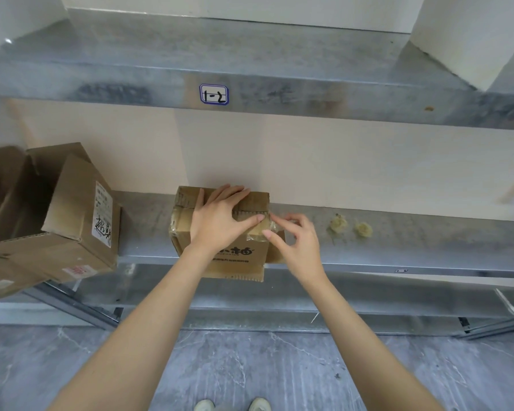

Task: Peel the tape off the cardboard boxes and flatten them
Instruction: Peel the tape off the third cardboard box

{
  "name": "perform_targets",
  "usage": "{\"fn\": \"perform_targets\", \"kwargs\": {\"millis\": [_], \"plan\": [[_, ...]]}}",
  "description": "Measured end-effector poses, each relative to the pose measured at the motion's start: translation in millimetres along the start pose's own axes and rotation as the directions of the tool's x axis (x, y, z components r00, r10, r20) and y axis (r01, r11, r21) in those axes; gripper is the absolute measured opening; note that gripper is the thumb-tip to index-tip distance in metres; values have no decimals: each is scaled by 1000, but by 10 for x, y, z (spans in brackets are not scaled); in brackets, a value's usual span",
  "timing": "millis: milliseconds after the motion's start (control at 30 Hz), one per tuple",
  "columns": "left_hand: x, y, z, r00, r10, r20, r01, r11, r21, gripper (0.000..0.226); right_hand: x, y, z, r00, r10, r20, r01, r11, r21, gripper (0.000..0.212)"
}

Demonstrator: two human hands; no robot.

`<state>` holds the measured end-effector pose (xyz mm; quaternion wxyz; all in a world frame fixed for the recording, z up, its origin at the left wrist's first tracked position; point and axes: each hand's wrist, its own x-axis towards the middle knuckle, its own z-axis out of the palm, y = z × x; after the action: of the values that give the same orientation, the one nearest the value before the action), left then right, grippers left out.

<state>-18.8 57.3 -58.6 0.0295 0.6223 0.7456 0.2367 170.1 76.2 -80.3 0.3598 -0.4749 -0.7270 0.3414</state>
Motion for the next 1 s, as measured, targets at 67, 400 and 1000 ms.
{"fn": "perform_targets", "kwargs": {"millis": [67,400,1000], "plan": [[-2,2,3,1000,0,-3,0,1000,2,71,12,-36,2,997,77,-4,-76,985,157,30],[-15,7,15,1000,3,-24,-3,1000,14,71,-127,-53,-122,997,39,72,-60,941,332,11],[-21,-1,25,999,22,-32,-21,1000,15,71,89,-227,-174,1000,-29,-10,30,976,218,19]]}}
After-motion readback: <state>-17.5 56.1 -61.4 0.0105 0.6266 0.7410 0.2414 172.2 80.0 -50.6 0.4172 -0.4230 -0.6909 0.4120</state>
